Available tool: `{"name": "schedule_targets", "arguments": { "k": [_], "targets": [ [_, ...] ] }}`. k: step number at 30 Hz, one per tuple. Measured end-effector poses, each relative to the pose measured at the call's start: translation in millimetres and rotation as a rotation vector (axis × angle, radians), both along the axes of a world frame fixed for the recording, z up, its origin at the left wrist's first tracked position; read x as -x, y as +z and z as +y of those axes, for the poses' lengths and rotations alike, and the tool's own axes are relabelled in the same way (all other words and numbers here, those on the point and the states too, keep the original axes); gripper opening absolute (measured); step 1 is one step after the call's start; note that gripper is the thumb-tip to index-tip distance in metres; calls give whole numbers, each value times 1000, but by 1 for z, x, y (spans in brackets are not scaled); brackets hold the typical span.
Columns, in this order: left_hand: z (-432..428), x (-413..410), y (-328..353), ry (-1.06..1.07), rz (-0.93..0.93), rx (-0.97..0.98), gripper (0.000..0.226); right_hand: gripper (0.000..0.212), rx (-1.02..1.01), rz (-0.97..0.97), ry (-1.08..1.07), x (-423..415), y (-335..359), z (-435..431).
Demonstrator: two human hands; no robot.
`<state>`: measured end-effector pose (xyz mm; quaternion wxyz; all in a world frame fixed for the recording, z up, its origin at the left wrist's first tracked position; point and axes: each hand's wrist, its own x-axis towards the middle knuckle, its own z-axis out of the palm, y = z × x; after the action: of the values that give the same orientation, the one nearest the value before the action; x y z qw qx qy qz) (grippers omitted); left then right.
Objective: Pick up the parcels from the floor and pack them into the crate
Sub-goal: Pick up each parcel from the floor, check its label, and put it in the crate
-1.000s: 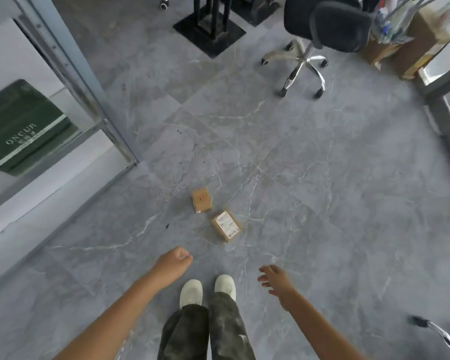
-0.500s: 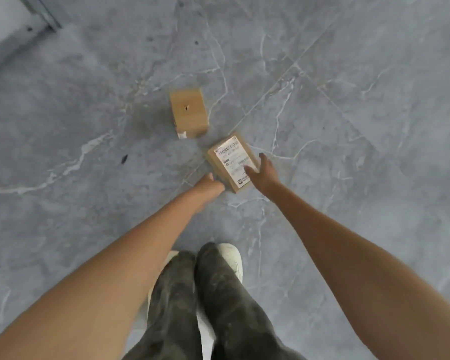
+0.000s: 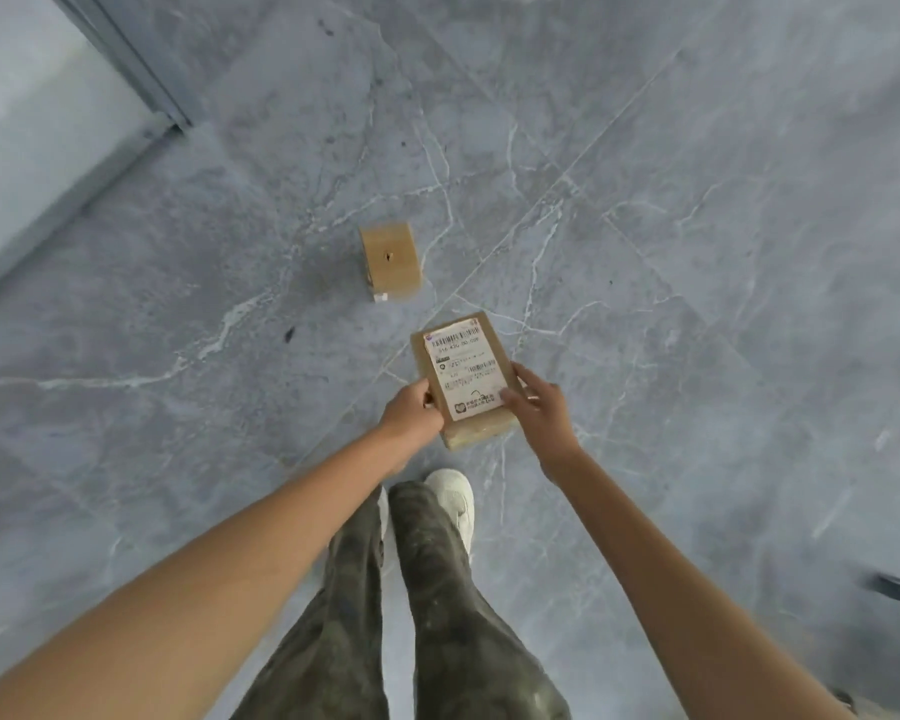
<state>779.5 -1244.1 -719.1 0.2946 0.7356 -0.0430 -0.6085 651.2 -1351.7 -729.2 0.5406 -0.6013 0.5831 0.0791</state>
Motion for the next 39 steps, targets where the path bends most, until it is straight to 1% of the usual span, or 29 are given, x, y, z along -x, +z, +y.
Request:
{"name": "schedule_targets", "arguments": {
  "k": [5,7,9,12,16,17,19,22,23,26,29,33,36,39],
  "targets": [
    [-5,-50,200,127,-131,137,47,45,56,-207,-156,-37,190,4],
    [-12,-73,285,167,-209,215,43,44,102,-325,-193,-59,273,1],
    [-16,-91,367,197,-303,336,36,48,148,-464,-212,-80,352,0],
    [-13,-108,480,221,-426,486,35,53,173,-656,-216,-104,466,4],
    [6,-108,597,286,-578,665,34,34,252,-850,-162,-119,585,16],
    [12,-106,621,308,-609,702,32,33,284,-888,-151,-122,611,21],
    [27,-97,667,349,-654,766,30,39,345,-955,-124,-121,656,32],
    [52,-84,717,422,-715,865,31,54,415,-1038,-45,-110,709,52],
    [62,-78,730,441,-718,894,33,54,423,-1072,-23,-104,722,61],
    [92,-56,756,470,-657,976,40,42,353,-1178,7,-82,745,90],
    [131,-23,773,489,-625,1044,40,34,272,-1213,7,-51,755,123],
    [190,27,782,541,-557,1061,43,33,218,-1225,73,-6,763,166],
    [237,61,786,585,-539,1046,51,36,192,-1244,168,23,772,197],
    [282,88,790,604,-614,1017,56,42,198,-1246,273,46,778,230]
  ]
}}
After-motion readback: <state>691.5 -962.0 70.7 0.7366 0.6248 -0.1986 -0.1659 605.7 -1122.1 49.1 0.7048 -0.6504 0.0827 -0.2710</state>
